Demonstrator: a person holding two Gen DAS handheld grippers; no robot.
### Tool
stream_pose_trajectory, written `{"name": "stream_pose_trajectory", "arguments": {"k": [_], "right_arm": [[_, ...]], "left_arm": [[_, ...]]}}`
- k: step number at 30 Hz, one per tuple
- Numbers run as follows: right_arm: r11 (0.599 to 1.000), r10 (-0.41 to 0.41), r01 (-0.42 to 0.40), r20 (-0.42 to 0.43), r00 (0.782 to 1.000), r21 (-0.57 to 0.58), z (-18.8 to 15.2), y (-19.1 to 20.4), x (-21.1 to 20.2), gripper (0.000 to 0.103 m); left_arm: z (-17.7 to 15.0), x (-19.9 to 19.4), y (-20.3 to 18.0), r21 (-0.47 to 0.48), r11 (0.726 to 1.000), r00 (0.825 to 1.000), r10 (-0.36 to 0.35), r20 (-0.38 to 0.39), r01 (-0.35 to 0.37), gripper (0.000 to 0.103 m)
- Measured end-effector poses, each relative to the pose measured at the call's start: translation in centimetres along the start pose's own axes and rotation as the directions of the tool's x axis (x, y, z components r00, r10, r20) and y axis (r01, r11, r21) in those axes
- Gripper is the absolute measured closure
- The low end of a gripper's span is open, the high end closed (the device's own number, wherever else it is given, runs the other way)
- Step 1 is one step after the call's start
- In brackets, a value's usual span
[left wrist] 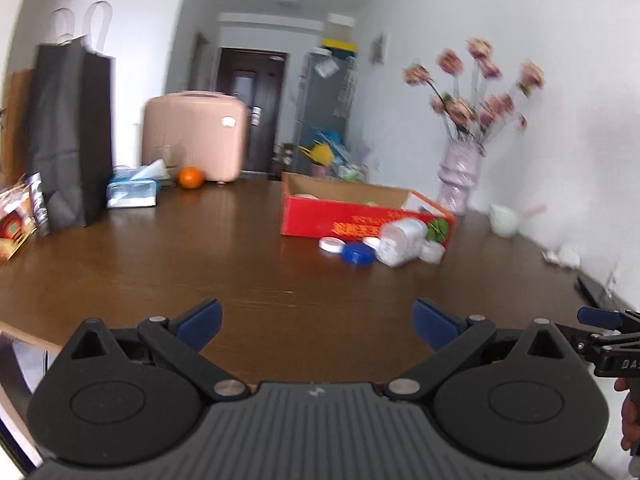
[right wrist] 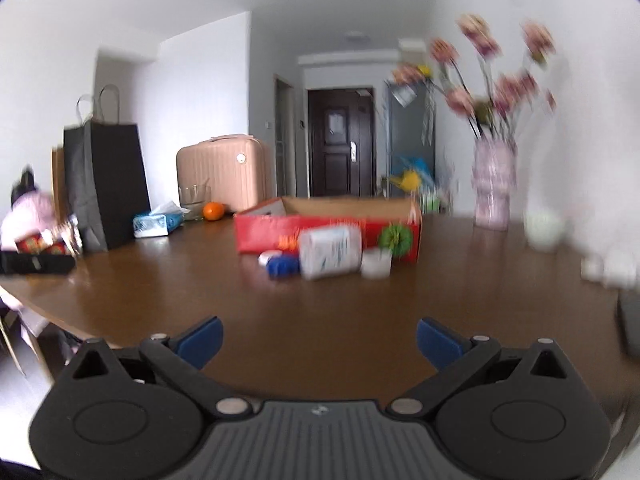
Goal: Organize rigid objects
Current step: 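Lift both tools away from the box toward the table items, then grasp the translucent white plastic bottle with both tools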
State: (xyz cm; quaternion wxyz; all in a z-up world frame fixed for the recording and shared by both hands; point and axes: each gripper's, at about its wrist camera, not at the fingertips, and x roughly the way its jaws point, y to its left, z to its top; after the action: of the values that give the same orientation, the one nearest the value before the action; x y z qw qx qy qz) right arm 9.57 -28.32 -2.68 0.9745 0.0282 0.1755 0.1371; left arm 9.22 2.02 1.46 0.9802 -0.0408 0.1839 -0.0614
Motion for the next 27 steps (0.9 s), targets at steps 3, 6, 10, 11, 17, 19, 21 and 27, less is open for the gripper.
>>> {"name": "stream_pose_trajectory", "arguments": {"k": [3,6,10,11,17,19,21,27], "right_arm": [[0.999,-0.001,0.002,-0.017,1.0,0.047,-0.4,-0.2,-0.3,0.0],[0.998,-0.049,0.049,0.003,0.999,0.042,0.1,-0.6,0.2,0.0],[0.996,-0.059,0.06,-0.018,0.998,0.069,1.0,-1.9,2.1,0.005],[0.995,-0.042,0.044,-0.03,0.999,0.085,1.3,-2.4,2.9,0.011],[0.986,0.03,-0.014,-0.097,0.995,0.164,5.2,-5.5,11.3,0.048],[0.984,0.055,-0.034,-0.117,0.992,0.175,7.1,-6.4,14.6,0.049],[0.984,0.077,-0.058,-0.102,0.992,0.171,9.0,-7.1,17.8,0.05],[0.96,0.154,-0.125,-0.099,0.983,0.252,13.0,-9.3,26.1,0.05]], "left_arm": [[0.8,0.9,-0.9,0.0,1.0,0.999,0.015,0.035,-0.015,0.0],[0.9,2.9,-1.3,-0.015,1.0,1.0,-0.017,-0.018,0.017,0.0],[1.6,6.2,-2.0,-0.017,0.999,0.995,-0.041,-0.086,0.04,0.0],[2.0,7.2,-2.2,-0.014,0.999,0.995,-0.045,-0.09,0.044,0.0],[6.5,15.9,-3.5,-0.116,0.989,0.985,-0.108,-0.137,0.092,0.03],[7.8,19.1,-4.1,-0.151,0.982,0.98,-0.135,-0.147,0.113,0.04],[8.8,22.6,-4.7,-0.175,0.978,0.976,-0.142,-0.163,0.113,0.045],[9.0,29.3,-5.2,-0.325,0.927,0.935,-0.271,-0.23,0.188,0.056]]}}
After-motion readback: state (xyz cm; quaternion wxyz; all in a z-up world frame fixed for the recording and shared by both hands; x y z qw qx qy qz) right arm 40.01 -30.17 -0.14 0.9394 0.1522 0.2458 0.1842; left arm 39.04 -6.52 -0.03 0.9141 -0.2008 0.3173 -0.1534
